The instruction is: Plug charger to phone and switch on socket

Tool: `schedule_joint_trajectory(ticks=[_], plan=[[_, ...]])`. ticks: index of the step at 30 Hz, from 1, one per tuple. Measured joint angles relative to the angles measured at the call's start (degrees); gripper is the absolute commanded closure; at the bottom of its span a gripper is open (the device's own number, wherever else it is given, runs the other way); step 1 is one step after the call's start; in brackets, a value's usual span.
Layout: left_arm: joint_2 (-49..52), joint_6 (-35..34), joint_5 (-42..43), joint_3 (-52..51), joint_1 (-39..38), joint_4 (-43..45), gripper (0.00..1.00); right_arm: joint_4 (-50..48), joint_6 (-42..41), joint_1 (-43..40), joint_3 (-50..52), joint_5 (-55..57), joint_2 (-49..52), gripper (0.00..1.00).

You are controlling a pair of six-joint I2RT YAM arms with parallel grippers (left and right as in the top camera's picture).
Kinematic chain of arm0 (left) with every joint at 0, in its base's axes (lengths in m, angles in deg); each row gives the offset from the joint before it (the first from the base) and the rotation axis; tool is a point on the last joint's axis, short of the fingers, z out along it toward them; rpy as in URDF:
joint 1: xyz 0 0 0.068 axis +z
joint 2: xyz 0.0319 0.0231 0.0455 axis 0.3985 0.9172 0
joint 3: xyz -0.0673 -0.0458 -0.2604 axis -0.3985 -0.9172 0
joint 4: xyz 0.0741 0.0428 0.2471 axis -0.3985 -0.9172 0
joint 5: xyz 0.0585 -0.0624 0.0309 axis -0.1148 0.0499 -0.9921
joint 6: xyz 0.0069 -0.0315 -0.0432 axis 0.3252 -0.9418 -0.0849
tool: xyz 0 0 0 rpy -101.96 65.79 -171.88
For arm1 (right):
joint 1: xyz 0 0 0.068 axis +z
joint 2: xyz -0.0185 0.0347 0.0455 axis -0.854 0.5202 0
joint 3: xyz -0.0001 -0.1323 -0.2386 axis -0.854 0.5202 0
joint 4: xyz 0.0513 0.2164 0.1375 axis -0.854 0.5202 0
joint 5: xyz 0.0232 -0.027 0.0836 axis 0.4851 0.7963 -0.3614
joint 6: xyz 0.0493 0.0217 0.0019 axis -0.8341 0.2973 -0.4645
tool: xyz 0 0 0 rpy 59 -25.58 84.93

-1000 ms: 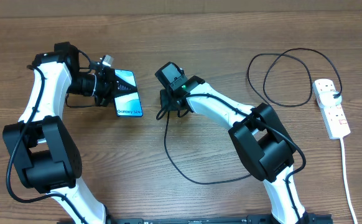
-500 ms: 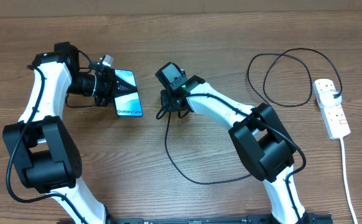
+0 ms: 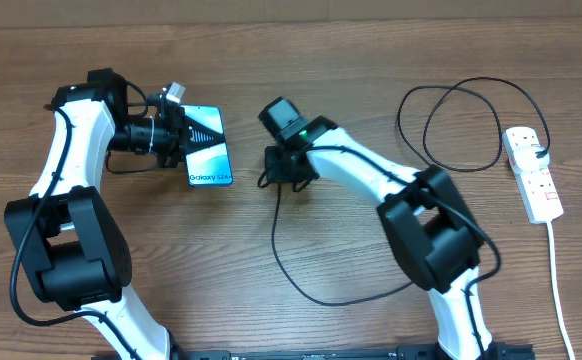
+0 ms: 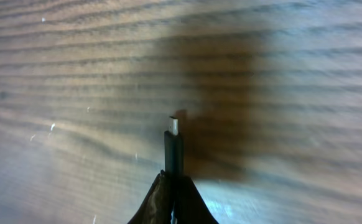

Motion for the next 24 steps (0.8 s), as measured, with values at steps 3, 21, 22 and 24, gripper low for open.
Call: schedule_joint_trajectory(ticks=[3, 21, 22, 24], plan=[[0.0, 1.05, 4.94, 0.0, 0.0, 1.18, 0.96, 1.33, 3.1, -2.58, 0.22, -5.97, -4.28, 0.96], [0.0, -5.22, 22.36, 0.0, 0.0, 5.03, 0.96, 12.26, 22.34, -6.97, 0.2, -52.35, -18.03, 0.96], [0.0, -6.14, 22.4, 0.02, 0.02, 5.03, 0.95, 12.85, 22.84, -6.97, 0.2, -53.51, -18.03, 0.96], [0.0, -7.85, 22.43, 0.33, 0.02, 4.94, 0.96, 14.84, 23.8, -7.1, 0.2, -55.47, -18.03, 0.96]])
